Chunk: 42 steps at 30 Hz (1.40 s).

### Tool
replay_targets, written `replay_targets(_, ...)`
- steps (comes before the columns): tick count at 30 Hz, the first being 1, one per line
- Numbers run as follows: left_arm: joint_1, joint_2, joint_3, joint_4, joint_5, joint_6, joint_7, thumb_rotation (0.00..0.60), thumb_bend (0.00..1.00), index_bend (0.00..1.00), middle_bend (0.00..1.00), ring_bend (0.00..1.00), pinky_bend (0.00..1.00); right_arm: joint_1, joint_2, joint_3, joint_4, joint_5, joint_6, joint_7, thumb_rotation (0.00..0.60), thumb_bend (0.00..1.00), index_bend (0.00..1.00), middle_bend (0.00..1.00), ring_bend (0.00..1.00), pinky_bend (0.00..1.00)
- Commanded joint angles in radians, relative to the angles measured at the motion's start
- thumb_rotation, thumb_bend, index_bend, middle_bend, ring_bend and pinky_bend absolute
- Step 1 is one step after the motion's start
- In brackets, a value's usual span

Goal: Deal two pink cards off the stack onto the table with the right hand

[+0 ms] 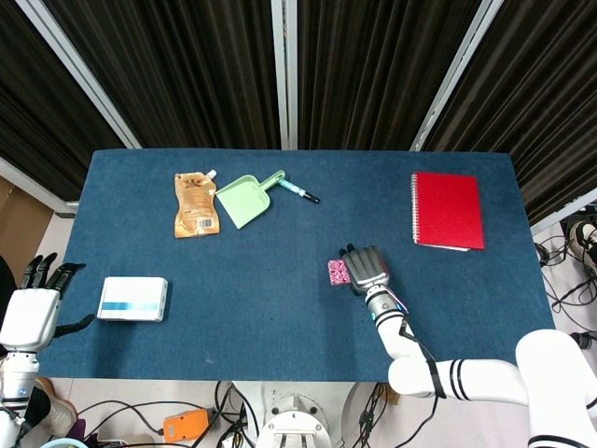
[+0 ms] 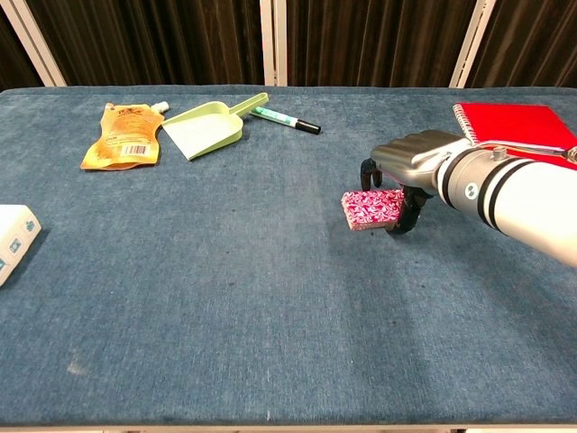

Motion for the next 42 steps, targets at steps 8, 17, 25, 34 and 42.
replay_targets(8,-0.004,0.000,0.001,0.001,0.002,-0.004,0.004,0.600,0.00,0.20,0.22,0.05,0.03,0.004,-0.012,-0.004,0.006,-0.008,0.012,0.018,0.600,0.45,0.42,0.38,0.85,1.00)
replay_targets(17,-0.004,0.001,0.002,-0.005,0.002,-0.003,0.009,0.600,0.01,0.20,0.22,0.05,0.03,-0.002,-0.010,-0.012,0.008,-0.060,0.029,0.043,0.600,0.47,0.48,0.44,0.86,1.00)
replay_targets(25,-0.004,0.006,0.001,-0.012,0.000,-0.004,0.013,0.600,0.00,0.20,0.22,0.05,0.03,-0.004,0.006,-0.015,0.001,-0.083,0.029,0.051,0.600,0.48,0.50,0.45,0.86,1.00)
replay_targets(34,-0.010,0.010,-0.001,-0.021,0.004,-0.004,0.018,0.600,0.00,0.20,0.22,0.05,0.03,-0.059,0.146,-0.037,-0.183,-0.182,0.075,0.115,0.600,0.50,0.52,0.47,0.87,1.00)
replay_targets(42,-0.009,0.010,0.001,-0.031,0.008,-0.001,0.023,0.600,0.01,0.20,0.22,0.05,0.03,-0.139,0.239,-0.175,-0.310,-0.361,0.100,0.149,0.600,0.50,0.52,0.47,0.87,1.00)
